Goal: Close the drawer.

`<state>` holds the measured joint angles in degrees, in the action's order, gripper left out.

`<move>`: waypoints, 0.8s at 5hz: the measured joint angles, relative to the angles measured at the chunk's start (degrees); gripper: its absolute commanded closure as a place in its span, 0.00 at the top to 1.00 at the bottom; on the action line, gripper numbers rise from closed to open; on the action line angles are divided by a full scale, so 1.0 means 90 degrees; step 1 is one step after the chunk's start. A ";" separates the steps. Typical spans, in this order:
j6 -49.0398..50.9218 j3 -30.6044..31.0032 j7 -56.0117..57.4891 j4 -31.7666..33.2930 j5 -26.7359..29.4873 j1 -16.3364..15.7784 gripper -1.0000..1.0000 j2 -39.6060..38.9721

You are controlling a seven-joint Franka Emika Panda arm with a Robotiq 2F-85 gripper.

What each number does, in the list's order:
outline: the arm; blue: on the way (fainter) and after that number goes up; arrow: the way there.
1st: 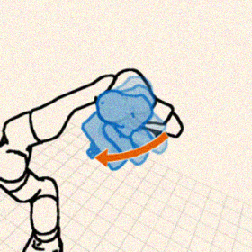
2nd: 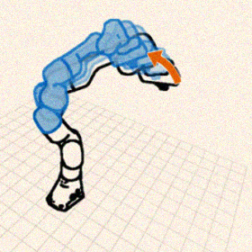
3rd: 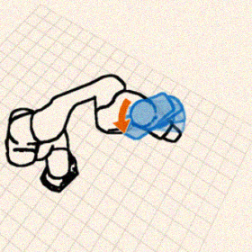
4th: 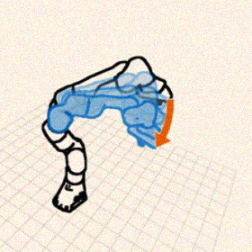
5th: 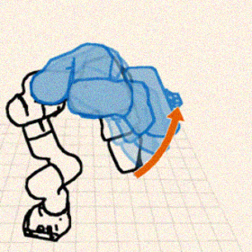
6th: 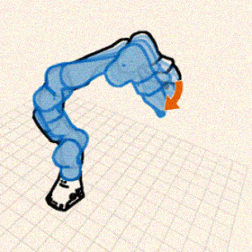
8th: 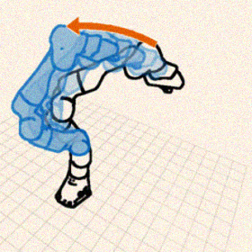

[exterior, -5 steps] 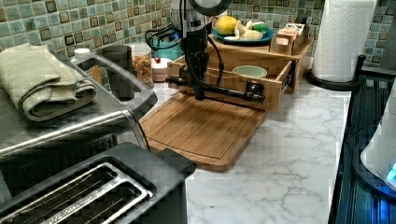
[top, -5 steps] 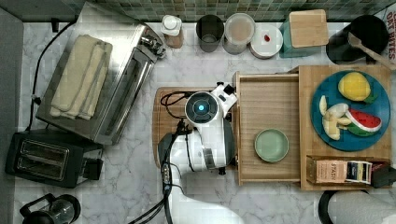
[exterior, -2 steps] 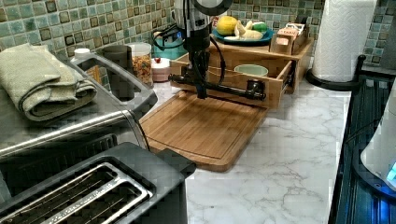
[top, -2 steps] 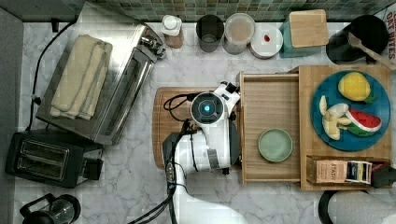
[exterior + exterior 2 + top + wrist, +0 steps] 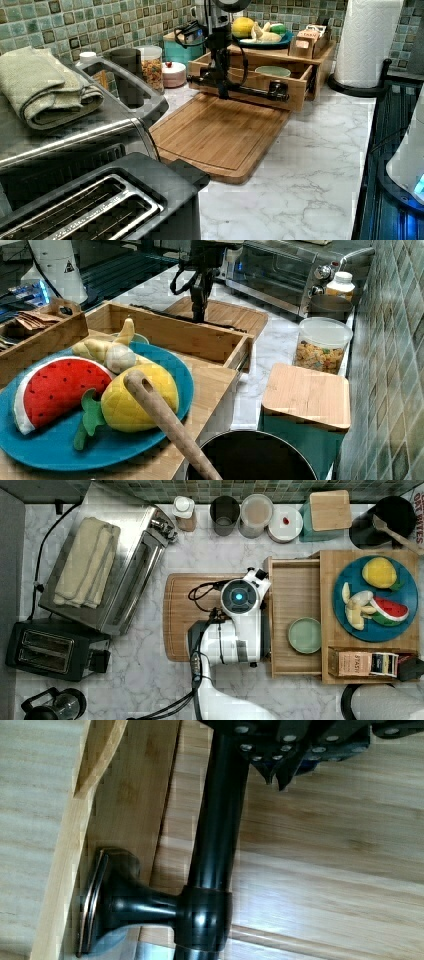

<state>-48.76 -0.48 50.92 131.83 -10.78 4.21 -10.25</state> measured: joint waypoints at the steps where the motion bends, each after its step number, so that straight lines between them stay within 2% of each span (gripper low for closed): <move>1: -0.0121 -0.0274 0.0637 -0.0012 -0.0003 0.0248 0.00 -0.0019; 3: -0.0392 -0.0717 0.2282 -0.0298 0.0071 0.0877 0.00 -0.0299; 4: -0.0159 -0.0753 0.2773 -0.0647 0.0288 0.0992 0.00 -0.0544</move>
<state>-50.19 -7.25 75.87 126.01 -8.20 13.13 -15.15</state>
